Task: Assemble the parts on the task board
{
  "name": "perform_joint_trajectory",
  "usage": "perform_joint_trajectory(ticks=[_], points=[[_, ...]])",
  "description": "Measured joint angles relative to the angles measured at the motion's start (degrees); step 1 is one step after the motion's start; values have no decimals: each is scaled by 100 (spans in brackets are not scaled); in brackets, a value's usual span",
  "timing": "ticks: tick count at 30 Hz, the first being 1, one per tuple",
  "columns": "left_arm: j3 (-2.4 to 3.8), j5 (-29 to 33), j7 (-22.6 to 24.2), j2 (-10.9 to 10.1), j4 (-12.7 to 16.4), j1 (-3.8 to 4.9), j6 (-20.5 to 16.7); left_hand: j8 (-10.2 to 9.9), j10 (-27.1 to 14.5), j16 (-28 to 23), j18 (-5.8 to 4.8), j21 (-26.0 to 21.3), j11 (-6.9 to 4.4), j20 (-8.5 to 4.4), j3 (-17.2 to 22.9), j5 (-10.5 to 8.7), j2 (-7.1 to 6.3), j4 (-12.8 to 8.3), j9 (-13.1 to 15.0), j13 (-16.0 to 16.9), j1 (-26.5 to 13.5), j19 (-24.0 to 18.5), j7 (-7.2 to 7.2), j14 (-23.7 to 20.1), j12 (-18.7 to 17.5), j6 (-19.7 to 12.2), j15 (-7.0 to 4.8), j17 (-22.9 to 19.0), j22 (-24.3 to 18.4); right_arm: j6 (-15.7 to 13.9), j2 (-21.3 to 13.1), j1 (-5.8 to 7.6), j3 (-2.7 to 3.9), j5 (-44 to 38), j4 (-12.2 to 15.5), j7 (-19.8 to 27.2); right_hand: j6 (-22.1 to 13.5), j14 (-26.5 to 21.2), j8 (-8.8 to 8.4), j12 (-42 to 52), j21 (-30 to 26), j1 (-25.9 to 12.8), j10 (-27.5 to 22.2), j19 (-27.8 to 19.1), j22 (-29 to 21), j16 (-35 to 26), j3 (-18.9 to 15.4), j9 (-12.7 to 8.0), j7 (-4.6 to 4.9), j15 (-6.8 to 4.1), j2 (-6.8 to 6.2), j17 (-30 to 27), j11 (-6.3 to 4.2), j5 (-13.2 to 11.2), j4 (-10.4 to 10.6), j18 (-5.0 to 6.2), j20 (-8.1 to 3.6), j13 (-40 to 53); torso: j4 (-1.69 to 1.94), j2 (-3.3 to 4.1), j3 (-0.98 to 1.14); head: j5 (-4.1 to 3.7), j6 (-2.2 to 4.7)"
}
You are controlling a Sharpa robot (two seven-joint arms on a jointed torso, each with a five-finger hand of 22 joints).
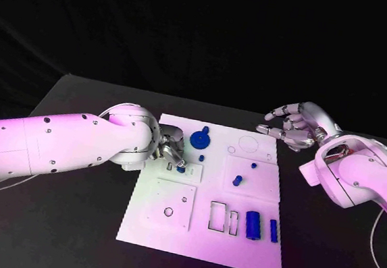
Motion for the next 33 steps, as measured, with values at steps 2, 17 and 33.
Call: perform_joint_trajectory(ticks=[2, 17, 33], points=[[0, 1, 0, 2, -2, 0, -1, -32, 37, 0, 1, 0, -4, -2, -81, 0, 30, 34, 4, 13, -31, 2, -10, 0, 0, 11, 0, 0, 0, -2, 0, -1, 0, 0, 0, 1, 0, 0, 0, 0, 0, 0, 0, 0, 0, 0, 0, 0, 0, 0, 0, 0, 0, 0, 0, 0, 0, 0, 0, -1, 0, 0, -1], [-2, 3, -5, 14, -14, -1, -2, -33, 37, 0, 1, 0, -4, -21, -269, 0, 53, 159, 4, 63, -53, 20, -48, 0, 24, 53, 0, -1, 20, -15, -5, -3, 0, 0, 1, 8, 0, 0, 0, 0, 0, 0, 0, 0, 0, 0, 0, -1, 0, 0, 0, 1, 0, 0, 0, 0, 0, 0, 0, -5, -1, -7, -3], [-11, 18, -7, 30, -34, -12, 1, -119, 36, 0, 1, 0, -3, -41, -935, -22, 84, 462, 19, 64, -127, 41, -90, 0, 24, 156, 0, -2, 23, -28, -6, -5, 0, 1, -4, 17, -20, 0, 43, 0, -28, -22, 0, 0, -29, -22, 0, -2, -20, 0, 22, 3, 0, 0, 0, 21, 0, -21, 1, -5, -1, -13, 4]])
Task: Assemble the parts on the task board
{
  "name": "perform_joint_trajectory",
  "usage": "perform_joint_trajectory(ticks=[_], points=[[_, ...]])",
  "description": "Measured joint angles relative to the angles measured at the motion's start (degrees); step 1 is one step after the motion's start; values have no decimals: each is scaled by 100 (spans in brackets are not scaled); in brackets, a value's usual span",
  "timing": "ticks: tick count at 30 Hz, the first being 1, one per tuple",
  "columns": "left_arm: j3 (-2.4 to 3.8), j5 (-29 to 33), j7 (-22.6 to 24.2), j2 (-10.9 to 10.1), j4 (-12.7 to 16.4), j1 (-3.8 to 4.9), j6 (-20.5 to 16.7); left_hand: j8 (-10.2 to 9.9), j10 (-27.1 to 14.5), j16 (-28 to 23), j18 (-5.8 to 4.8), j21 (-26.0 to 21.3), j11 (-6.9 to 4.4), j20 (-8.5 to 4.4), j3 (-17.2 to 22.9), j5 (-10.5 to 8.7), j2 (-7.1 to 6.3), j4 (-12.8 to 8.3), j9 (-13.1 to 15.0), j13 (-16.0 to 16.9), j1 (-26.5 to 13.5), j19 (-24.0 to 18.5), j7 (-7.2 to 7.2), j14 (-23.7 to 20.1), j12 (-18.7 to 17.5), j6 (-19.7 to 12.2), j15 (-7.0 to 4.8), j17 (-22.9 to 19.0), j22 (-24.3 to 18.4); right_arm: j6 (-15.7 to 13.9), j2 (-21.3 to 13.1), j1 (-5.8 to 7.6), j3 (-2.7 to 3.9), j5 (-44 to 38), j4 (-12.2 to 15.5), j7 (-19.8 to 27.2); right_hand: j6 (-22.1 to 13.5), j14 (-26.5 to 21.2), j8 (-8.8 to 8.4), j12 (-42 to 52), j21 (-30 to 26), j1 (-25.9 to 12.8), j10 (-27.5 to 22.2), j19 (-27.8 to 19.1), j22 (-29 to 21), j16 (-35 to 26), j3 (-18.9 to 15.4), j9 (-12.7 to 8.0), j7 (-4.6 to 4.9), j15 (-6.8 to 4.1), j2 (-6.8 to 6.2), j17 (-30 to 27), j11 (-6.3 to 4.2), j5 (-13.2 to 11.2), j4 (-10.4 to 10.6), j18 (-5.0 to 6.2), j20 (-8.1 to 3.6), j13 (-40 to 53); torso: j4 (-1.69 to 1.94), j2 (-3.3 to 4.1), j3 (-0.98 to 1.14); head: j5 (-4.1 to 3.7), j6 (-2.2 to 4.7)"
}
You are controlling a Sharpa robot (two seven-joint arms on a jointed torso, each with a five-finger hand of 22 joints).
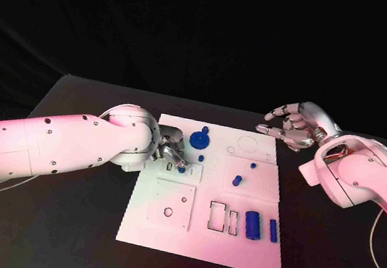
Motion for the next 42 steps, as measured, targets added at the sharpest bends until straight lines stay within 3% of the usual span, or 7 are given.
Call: perform_joint_trajectory(ticks=[2, 16, 21, 22, 30, 35, 42], points=[[-1, 4, 0, 1, -3, -1, 1, 0, 0, 0, 0, 0, 0, 0, -134, 0, 0, 68, 0, 5, 0, 0, 7, 0, 0, 11, 0, 0, 0, -2, 0, 0, 0, 0, -1, 1, 0, 0, 0, 0, 0, -9, 0, 0, -4, 0, 0, 0, 0, 0, 9, 0, 0, 0, 0, 68, 0, 0, 0, 0, 0, -3, 1], [-3, 27, 2, 5, -21, -5, 9, -68, 0, 0, 0, -11, 0, 0, -622, -29, 0, 352, 18, 18, 0, 0, -1, 0, 0, 18, 0, -1, 9, -15, 1, -4, 0, 6, -7, 15, 0, 0, 0, -81, -267, -39, -33, -83, -168, -101, -16, 0, 0, 0, 39, -8, -33, 0, 16, 69, -22, -94, 0, 2, -2, -7, 4], [4, 32, 3, -3, -25, -5, 7, -68, 0, 0, 0, -21, 0, 2, -740, -29, 0, 393, 19, 25, 0, 1, 19, 0, 0, 38, 0, -1, 10, -19, 1, -5, 0, 10, -9, 20, -21, 0, 23, -138, -468, -64, -108, -186, -304, -186, -43, -1, -20, 0, 61, -172, -21, 0, 10, 81, -22, -161, -1, 2, -2, -4, 7], [8, 32, 3, -8, -25, -5, 5, -68, 0, 0, 0, -21, 0, 12, -747, -29, 9, 399, 19, 30, -9, 11, 19, 0, 0, 38, 0, -1, 13, -21, 0, -6, 0, 11, -9, 21, -28, 0, 34, -171, -552, -82, -135, -212, -361, -227, -49, -2, -13, 0, 41, -239, -32, 0, 16, 156, -16, -193, -1, 2, -2, -4, 9], [38, 35, 3, -62, 22, -8, -13, -89, 19, 0, 1, -21, 20, 11, -898, -29, 52, 407, 24, 46, -99, 11, 19, 0, 0, 38, 0, -1, 29, -39, -4, -12, 0, 21, -12, 35, -59, 0, 44, -214, -750, -93, -165, -248, -497, -301, -65, -2, -23, 0, 31, -402, -21, 0, 1, 160, -20, -280, -1, 4, -5, -8, 18], [110, 48, 3, -108, 100, -10, -42, -89, 20, 0, 0, -21, 20, 11, -931, -29, 45, 406, 24, 41, -105, 11, 19, 0, 0, 38, 0, -1, 29, -53, -2, -18, 0, 26, -25, 45, -71, 0, 44, -214, -750, -104, -165, -277, -511, -319, -80, -2, -11, 0, 39, -414, -21, 0, 16, 160, -11, -280, -1, 2, -4, -8, 31], [334, 88, -1, -220, 161, 33, -72, -226, -181, 0, 0, -136, 54, 52, -1106, -29, 45, 392, 22, -296, -105, -78, 112, 0, -203, -121, 0, -1, -177, -69, 6, -32, 0, 31, -52, 59, -77, 0, 44, -237, -793, -144, -165, -287, -525, -333, -80, -2, -5, 0, 38, -433, -21, 0, 16, 160, -21, -292, 2, -12, 1, 1, 68]])
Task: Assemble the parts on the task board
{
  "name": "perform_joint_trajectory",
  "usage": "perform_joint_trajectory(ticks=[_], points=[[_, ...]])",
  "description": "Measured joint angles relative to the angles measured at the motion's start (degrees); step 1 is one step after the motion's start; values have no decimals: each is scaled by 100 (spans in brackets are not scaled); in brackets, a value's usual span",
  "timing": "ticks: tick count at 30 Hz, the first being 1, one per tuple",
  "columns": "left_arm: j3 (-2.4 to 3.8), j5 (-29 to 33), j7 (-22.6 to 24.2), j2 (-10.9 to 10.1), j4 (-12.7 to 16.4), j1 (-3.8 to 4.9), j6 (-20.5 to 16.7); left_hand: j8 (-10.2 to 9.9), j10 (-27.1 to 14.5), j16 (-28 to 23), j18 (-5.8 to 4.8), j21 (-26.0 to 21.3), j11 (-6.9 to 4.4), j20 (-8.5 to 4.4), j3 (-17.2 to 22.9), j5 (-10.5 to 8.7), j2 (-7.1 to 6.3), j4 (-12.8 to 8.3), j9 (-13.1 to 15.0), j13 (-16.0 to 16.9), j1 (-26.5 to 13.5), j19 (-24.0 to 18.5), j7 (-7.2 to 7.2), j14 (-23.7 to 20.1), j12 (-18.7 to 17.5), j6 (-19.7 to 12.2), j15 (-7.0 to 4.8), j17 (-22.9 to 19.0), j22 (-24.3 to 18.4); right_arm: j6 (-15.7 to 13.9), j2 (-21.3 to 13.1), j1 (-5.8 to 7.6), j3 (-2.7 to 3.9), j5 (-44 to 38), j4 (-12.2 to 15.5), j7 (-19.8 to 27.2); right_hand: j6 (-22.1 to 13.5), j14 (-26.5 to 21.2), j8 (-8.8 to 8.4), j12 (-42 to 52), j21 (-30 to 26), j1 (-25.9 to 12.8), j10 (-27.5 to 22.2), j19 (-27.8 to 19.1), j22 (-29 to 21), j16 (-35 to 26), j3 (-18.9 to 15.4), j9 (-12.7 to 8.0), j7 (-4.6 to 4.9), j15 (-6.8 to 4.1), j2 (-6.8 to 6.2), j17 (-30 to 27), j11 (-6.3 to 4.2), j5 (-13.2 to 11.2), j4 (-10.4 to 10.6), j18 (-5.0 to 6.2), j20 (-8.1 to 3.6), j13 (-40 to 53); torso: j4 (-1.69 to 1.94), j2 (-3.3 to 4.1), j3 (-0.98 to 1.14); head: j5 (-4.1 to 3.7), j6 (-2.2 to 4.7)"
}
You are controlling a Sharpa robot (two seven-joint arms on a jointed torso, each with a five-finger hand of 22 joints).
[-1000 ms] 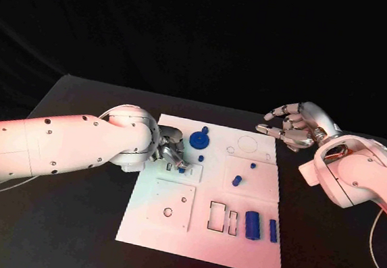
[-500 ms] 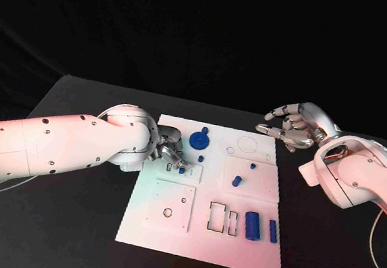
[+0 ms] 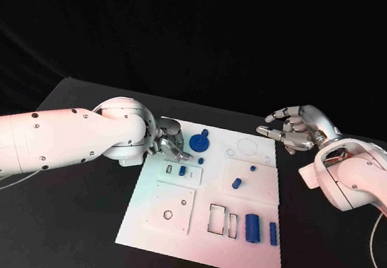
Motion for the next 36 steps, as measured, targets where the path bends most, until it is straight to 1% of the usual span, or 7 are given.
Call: perform_joint_trajectory(ticks=[2, 5, 9, 13, 19, 26, 36], points=[[62, 27, -1, -33, -56, 53, 20, -110, -103, 0, 0, -61, 60, 30, -75, 0, 38, 0, -23, -119, 38, -89, 55, 9, -77, -138, 9, 0, -104, -3, 5, -3, 0, 2, -9, 3, 0, 0, 0, 0, 0, 0, 0, 0, 0, 0, 0, 0, 0, 0, 0, 0, 0, 0, 0, 0, 0, 0, -1, -1, 0, 3, 13], [131, 85, -4, -83, -213, 148, 86, -374, -243, -23, 0, -120, 182, 117, -174, 32, 83, -1, -145, -246, 172, -176, 188, 5, -131, -388, 134, 0, -230, -4, 12, -7, 0, 6, -22, 5, 0, 0, 0, 0, 0, 0, 0, 0, 0, 0, 0, 0, 0, 0, 0, 0, 0, 0, 0, 0, 0, 0, -2, -1, 4, 5, 30], [164, 142, -8, -104, -425, 247, 190, -578, -295, -27, 0, -152, 233, 153, -237, 35, 93, 1, -264, -263, 259, -212, 291, -2, -131, -491, 188, 0, -271, -5, 18, -11, 0, 11, -34, 7, 0, 0, 0, 0, 0, 0, 0, 0, 0, 0, 0, 0, 0, 0, 0, 0, 0, 0, 0, 0, 0, 0, -2, -1, 3, 6, 52], [184, 172, -8, -43, -668, 325, 317, -625, -314, -27, 1, -152, 252, 162, -265, 35, 102, 0, -295, -279, 293, -221, 308, -10, -131, -507, 196, 0, -282, -6, 23, -15, 0, 16, -47, 9, 0, 0, 0, 0, 0, 0, 0, 0, 0, 0, 0, -1, 0, 0, 0, 0, 0, 0, 0, 0, 0, 0, 3, 5, 1, 3, 79], [185, 147, -7, 151, -975, 357, 481, -625, -335, -27, 0, -152, 273, 173, -265, 35, 92, 0, -310, -301, 304, -232, 308, 10, -131, -507, 216, 0, -304, -6, 38, -21, 0, 25, -56, 12, 0, 0, 0, 0, 0, 0, 0, 0, 0, 0, 0, -1, 0, 0, 0, -6, 0, 0, 0, 0, 0, 0, 5, 17, -7, 14, 103], [167, 65, -5, 357, -1367, 386, 672, -662, -355, -49, 1, -196, 294, 203, -305, 35, 92, 9, -332, -358, 304, -261, 328, 10, -159, -527, 216, 0, -350, -22, 45, -25, 0, 28, -60, 14, 0, 0, 0, 1, -27, 0, -16, 1, -24, -35, 0, -1, 0, 0, 0, -36, -16, 0, 0, 0, 0, -5, 3, 20, -7, 41, 95], [60, 24, -6, 601, -1744, 392, 907, -662, -355, -49, 1, -196, 294, 203, -320, 35, 92, 24, -340, -344, 304, -261, 328, 10, -159, -527, 216, 0, -350, -45, 62, -27, 0, 29, -65, 15, 0, 0, 0, 1, -27, 1, -16, 1, -24, -35, 0, -1, 0, 0, 0, -36, -16, 0, 0, 0, 0, -5, 1, 22, -7, 58, 70]])
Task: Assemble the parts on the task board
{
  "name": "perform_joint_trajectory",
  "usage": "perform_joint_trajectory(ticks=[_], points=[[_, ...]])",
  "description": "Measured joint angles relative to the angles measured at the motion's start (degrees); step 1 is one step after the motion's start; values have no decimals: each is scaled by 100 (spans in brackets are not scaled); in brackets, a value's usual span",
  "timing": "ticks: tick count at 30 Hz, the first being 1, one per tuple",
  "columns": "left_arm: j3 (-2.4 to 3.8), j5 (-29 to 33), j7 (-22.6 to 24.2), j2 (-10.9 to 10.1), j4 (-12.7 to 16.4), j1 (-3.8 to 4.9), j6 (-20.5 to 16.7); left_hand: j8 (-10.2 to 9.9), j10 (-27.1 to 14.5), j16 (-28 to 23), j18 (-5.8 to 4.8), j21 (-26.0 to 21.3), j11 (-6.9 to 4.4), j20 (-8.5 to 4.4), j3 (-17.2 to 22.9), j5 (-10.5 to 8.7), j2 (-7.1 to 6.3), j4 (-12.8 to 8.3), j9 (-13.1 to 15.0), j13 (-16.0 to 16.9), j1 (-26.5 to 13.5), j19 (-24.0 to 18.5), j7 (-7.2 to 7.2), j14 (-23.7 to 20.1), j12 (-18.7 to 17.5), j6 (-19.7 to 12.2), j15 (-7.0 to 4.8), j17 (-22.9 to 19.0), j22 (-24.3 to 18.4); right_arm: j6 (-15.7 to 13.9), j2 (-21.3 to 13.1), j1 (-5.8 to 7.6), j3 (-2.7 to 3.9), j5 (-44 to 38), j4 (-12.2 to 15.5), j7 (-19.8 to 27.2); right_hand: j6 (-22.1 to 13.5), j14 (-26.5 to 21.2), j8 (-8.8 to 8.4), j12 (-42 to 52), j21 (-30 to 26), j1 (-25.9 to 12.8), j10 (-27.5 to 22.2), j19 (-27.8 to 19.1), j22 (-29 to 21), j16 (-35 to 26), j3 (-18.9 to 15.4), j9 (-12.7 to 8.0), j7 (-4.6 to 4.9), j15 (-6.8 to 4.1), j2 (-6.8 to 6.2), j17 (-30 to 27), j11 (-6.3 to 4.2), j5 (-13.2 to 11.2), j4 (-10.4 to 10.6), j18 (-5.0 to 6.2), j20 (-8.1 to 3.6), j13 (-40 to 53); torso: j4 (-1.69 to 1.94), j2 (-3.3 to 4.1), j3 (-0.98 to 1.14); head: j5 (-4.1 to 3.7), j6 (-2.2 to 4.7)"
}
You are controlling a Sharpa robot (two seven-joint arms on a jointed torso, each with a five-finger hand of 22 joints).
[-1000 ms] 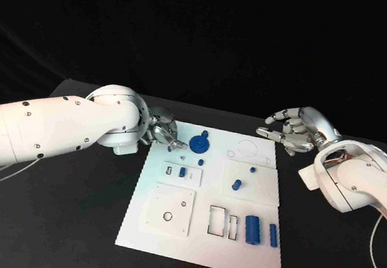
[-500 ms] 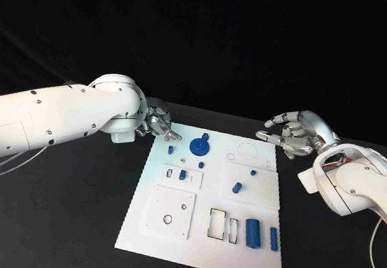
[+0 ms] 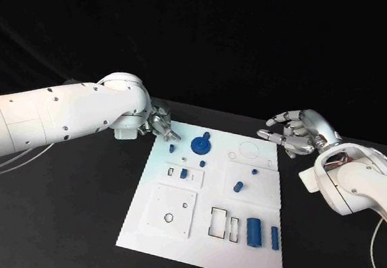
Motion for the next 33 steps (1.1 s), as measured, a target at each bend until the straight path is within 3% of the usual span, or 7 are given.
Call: perform_joint_trajectory(ticks=[7, 12, 23, 33], points=[[-87, 19, -1, 135, -173, -1, 110, 0, 0, 0, 0, 0, 0, 0, -16, 0, 0, -16, -7, 0, 0, 0, 0, 0, 0, 0, 0, 0, 5, -7, 7, -1, 0, 0, 0, 0, 0, 0, 0, 0, 0, 0, 0, 0, -11, 0, 0, 0, 0, 0, 0, -7, 0, 0, 0, 0, 0, 0, -3, 4, -2, 12, -10], [-112, 42, -1, 170, -224, -3, 154, 0, 0, 0, 0, 0, 0, 0, -32, 0, 38, 0, -7, 0, -38, 0, 0, 0, 0, 0, 0, 0, 10, -12, 8, -2, 0, 1, 0, 1, 0, 0, 0, 0, 0, 0, 0, 0, -11, 0, 0, 0, 0, 0, 0, -6, 0, 0, 0, 0, 0, 0, -7, 4, -1, 13, -18], [-124, 82, -1, 181, -241, -4, 197, 0, 0, 0, 0, 0, -1, 0, -64, 0, 143, -32, -14, 46, 22, 0, -44, 0, 42, 167, 0, 0, 37, -17, 14, -2, 0, 1, -2, 3, 0, 0, 0, 0, 0, 0, 0, 0, -11, 0, 0, 0, 0, 0, 0, -6, 0, 0, 0, 0, 0, 0, -3, -7, 3, 11, -42], [-127, 136, -1, 181, -208, -4, 278, 126, 17, 0, 0, 0, -27, 0, -95, 0, 225, -32, 53, 86, 104, 0, -112, 0, 77, 278, 0, 0, 56, -20, 24, -9, 0, 1, -11, 3, 0, 0, 0, 0, 0, 0, 1, 0, -11, 0, 0, 0, 0, 0, 0, -6, 0, 0, 0, 0, 0, 0, -3, -10, 7, 27, -47]])
